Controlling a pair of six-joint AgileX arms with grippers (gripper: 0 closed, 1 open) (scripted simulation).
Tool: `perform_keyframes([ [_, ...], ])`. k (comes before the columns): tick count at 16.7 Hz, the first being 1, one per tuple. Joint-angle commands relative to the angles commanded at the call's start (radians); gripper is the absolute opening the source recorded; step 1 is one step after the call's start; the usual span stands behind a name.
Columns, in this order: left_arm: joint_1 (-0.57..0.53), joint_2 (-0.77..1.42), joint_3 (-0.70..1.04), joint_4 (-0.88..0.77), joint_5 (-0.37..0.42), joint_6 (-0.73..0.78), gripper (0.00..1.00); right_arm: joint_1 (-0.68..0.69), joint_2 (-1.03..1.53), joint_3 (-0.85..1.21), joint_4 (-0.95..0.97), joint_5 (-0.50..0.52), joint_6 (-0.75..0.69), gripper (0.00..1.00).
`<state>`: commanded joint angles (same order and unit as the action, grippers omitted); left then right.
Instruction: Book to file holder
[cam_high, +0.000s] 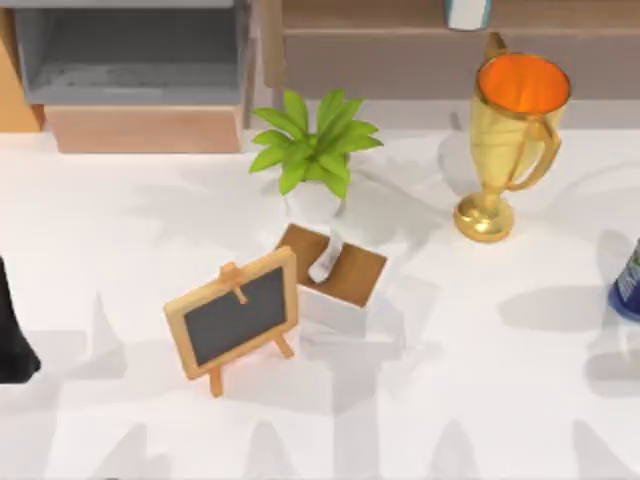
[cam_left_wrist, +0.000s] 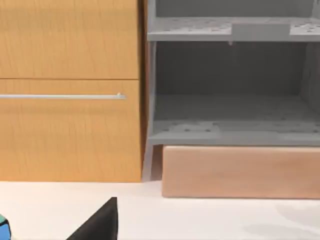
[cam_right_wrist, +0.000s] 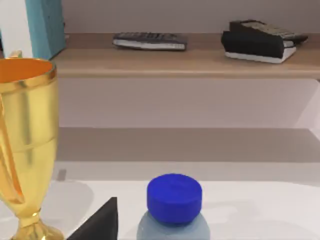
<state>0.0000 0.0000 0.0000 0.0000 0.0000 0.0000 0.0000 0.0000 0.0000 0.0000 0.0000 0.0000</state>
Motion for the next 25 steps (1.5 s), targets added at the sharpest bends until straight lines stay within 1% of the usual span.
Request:
perform_keyframes([
  [3,-0.009,0.01,0.01,-0.001,-0.006,0.0,1.0,0.0,0.0,0.0,0.0,0.0,0.0,1.0],
  [5,-0.051,0.06,0.059,-0.006,-0.038,0.001,1.0,0.0,0.0,0.0,0.0,0.0,0.0,1.0],
  [7,-0.119,0.152,0.148,-0.012,-0.088,0.004,1.0,0.0,0.0,0.0,0.0,0.0,0.0,1.0],
  [10,-0.248,0.366,0.342,-0.019,-0.187,0.008,1.0,0.0,0.0,0.0,0.0,0.0,0.0,1.0],
  [14,-0.436,0.784,0.679,-0.004,-0.341,0.014,1.0,0.0,0.0,0.0,0.0,0.0,0.0,1.0],
  [19,-0.648,1.425,1.174,0.081,-0.532,0.016,1.0,0.0,0.0,0.0,0.0,0.0,0.0,1.0],
  [22,-0.741,1.799,1.48,0.166,-0.629,0.015,1.0,0.0,0.0,0.0,0.0,0.0,0.0,1.0],
  [25,-0.804,2.123,1.753,0.263,-0.708,0.013,1.0,0.0,0.0,0.0,0.0,0.0,0.0,1.0],
])
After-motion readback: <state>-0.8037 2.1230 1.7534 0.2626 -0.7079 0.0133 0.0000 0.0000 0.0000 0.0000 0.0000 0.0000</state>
